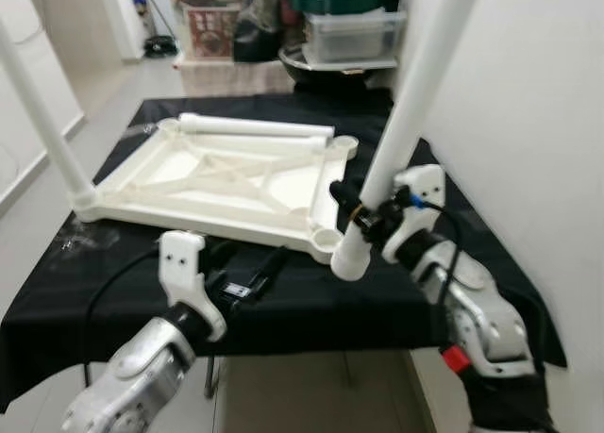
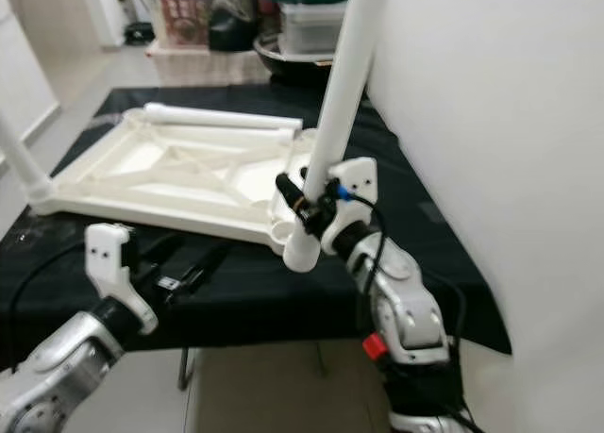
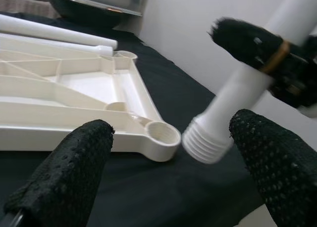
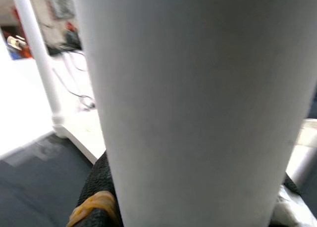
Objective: Building children table
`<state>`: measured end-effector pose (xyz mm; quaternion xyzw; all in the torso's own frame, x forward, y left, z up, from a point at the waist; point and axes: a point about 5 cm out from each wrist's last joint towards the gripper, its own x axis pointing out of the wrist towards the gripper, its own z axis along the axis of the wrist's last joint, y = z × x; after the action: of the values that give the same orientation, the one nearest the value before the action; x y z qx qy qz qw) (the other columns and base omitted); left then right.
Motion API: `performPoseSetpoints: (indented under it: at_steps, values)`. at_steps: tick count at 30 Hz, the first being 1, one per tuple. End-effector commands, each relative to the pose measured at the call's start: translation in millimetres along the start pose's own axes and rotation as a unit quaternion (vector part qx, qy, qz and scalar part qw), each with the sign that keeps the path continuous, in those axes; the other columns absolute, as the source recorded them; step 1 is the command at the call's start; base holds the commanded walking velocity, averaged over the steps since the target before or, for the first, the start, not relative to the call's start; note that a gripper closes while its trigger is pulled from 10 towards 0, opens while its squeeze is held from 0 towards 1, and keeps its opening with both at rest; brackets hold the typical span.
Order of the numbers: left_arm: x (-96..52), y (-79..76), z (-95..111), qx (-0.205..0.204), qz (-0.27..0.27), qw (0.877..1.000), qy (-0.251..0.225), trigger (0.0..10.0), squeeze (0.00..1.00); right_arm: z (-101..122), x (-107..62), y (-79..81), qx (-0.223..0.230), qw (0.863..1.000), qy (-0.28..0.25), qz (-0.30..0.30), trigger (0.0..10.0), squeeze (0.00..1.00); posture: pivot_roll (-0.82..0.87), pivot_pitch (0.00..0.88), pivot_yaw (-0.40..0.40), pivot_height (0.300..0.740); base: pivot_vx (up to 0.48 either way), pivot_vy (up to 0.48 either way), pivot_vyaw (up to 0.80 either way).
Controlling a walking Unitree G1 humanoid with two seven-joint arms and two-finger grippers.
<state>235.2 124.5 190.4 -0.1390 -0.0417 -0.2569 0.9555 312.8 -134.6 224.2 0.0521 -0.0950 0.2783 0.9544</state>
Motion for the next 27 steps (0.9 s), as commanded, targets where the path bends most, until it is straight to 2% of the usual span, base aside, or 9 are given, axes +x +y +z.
performPoseSetpoints:
  at_steps: [1,8,14,15,17,19,24,27]
  values:
    - [-1.2,0.5,2,0.009,0.008,1.0,-0.004,10.0,0.0,2,4.0,7.3,0.001,1.0,-0.004,0.011,10.0,0.0,-0.01,0.093,0.002,0.74,0.33,0.0,0.0]
    - [1.6,-5.0,5,0.016,-0.005,1.0,-0.012,10.0,0.0,4,5.7,5.0,-0.006,1.0,0.002,0.007,10.0,0.0,-0.01,0.1,0.007,0.74,0.324,0.0,0.0]
    - [1.6,-10.3,2,0.039,-0.035,0.999,-0.002,10.0,0.0,7,6.1,2.2,-0.009,1.0,0.001,0.008,10.0,0.0,-0.01,0.103,0.01,0.74,0.0,0.0,0.0]
    - [-2.4,-15.9,-3,0.051,-0.073,0.996,0.012,10.0,0.0,9,6.0,0.8,-0.01,1.0,0.0,0.013,10.0,0.0,-0.01,0.106,0.011,0.74,0.0,0.0,0.0]
    - [-23.2,-27.9,-19,0.073,-0.171,0.981,0.06,10.0,0.0,19,6.2,-2.0,-0.016,0.999,-0.009,0.049,10.0,0.0,-0.01,0.117,0.008,0.74,0.0,0.0,0.0]
    - [-43.3,-37.6,-29,0.058,-0.228,0.967,0.098,10.0,0.0,29,7.0,-6.6,-0.031,0.996,-0.01,0.079,10.0,0.0,0.0,0.128,0.005,0.74,0.0,0.0,0.0]
    - [-50.4,-40.6,-31,0.049,-0.234,0.965,0.11,10.0,0.0,32,7.9,-10.4,-0.044,0.995,-0.005,0.09,10.0,0.0,0.0,0.14,0.004,0.74,0.0,0.0,0.0]
    - [-61.2,-41.6,-32,0.064,-0.216,0.966,0.127,10.0,0.0,36,6.9,-19.0,-0.065,0.99,0.009,0.124,10.0,0.0,0.01,0.164,0.001,0.74,0.0,0.0,0.0]
